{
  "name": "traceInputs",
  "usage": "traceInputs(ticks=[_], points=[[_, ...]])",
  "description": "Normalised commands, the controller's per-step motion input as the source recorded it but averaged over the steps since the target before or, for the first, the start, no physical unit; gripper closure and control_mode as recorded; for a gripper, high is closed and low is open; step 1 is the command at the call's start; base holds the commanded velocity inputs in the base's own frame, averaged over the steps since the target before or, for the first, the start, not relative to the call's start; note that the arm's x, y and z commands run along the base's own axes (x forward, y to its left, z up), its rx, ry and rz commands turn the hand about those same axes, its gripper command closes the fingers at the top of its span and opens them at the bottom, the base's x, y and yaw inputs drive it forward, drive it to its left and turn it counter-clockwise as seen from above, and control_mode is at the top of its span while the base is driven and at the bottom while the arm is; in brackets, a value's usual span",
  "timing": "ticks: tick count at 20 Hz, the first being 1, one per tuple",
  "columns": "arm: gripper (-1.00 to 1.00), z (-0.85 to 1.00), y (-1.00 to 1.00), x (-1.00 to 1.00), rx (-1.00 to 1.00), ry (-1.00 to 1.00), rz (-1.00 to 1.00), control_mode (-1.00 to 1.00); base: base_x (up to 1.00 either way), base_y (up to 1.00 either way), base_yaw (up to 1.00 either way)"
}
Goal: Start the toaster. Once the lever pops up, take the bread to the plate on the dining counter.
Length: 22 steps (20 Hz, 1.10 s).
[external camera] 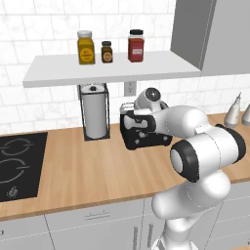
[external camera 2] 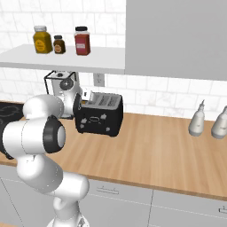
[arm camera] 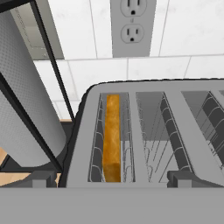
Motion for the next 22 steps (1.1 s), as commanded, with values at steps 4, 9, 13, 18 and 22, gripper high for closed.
traceInputs(ticks=[4,9,13,18,22], points=[[-1.0,0.0,0.0,0.0,0.0,0.0,0.0,-1.0,0.0,0.0,0.0],[-1.0,0.0,0.0,0.0,0.0,0.0,0.0,-1.0,0.0,0.0,0.0],[-1.0,0.0,0.0,0.0,0.0,0.0,0.0,-1.0,0.0,0.0,0.0],[-1.0,0.0,0.0,0.0,0.0,0.0,0.0,-1.0,0.0,0.0,0.0],[-1.0,0.0,0.0,0.0,0.0,0.0,0.0,-1.0,0.0,0.0,0.0]])
